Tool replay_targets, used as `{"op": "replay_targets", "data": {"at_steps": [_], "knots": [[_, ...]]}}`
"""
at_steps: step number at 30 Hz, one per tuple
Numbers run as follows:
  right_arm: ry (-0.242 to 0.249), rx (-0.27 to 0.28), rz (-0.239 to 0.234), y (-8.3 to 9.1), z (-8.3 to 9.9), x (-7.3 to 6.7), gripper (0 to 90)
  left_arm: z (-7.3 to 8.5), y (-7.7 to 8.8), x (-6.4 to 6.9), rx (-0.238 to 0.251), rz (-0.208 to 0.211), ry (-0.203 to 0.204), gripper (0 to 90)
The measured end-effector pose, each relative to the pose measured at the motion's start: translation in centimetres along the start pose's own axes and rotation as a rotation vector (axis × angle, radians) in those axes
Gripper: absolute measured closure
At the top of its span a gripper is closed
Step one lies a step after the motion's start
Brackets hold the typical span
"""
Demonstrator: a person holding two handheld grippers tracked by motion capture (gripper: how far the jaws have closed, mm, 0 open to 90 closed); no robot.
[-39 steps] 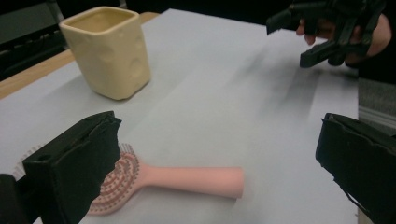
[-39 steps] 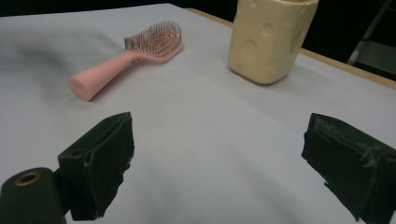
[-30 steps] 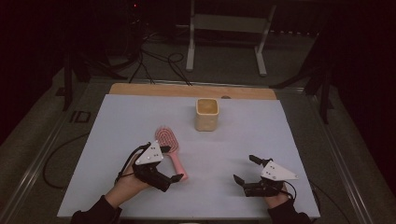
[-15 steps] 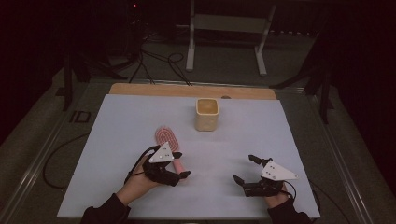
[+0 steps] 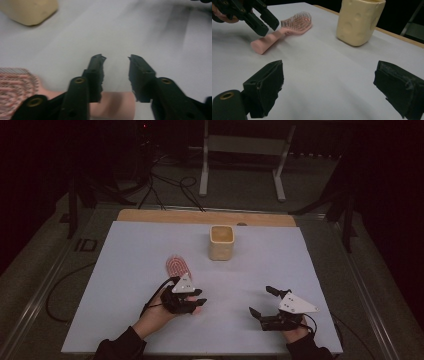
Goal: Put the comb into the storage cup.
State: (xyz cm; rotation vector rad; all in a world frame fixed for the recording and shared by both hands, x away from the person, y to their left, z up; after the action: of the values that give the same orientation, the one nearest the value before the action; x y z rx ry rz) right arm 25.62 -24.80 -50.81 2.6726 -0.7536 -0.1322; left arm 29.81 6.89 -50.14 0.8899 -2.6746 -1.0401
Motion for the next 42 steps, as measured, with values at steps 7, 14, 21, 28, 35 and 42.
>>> {"op": "replay_targets", "data": {"at_steps": [7, 14, 21, 28, 35, 42], "knots": [[-0.003, 0.004, 0.002, 0.0, 0.0, 0.1, 8.7, 0.1, -0.6, 0.4, -0.034, -0.003, -0.031, 79.1], [-0.006, 0.003, -0.001, 0.0, 0.0, 0.0, 8.7, 0.3, -1.0, 0.2, -0.071, 0.028, -0.015, 89.4], [-0.002, 0.002, -0.004, 0.0, 0.0, 0.0, 8.7, 0.5, -1.5, 0.5, -0.121, 0.032, -0.049, 89.6], [-0.001, 0.004, -0.005, 0.0, 0.0, 0.0, 8.7, 0.6, -1.6, 0.5, -0.143, 0.046, -0.048, 89.7], [-0.002, 0.010, -0.005, 0.1, -0.1, 0.1, 8.7, 1.0, -0.6, 1.1, -0.189, 0.014, -0.105, 89.7], [-0.003, 0.009, -0.005, 0.0, -0.1, 0.0, 8.7, 2.1, 0.4, 0.9, -0.222, 0.001, -0.111, 89.7]]}}
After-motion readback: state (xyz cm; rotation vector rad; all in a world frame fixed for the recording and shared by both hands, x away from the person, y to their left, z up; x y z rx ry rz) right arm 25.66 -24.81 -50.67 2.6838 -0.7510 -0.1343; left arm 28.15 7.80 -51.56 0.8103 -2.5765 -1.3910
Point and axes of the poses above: each handheld gripper's, and its own axes: y roughly backward along the jaws, z roughly out of its underside, x roughly to its right, the point moved 2 cm from there along -y, roughly forward along the jaws, and after that the axes turned 11 degrees about -z, right-handed, at the moved point
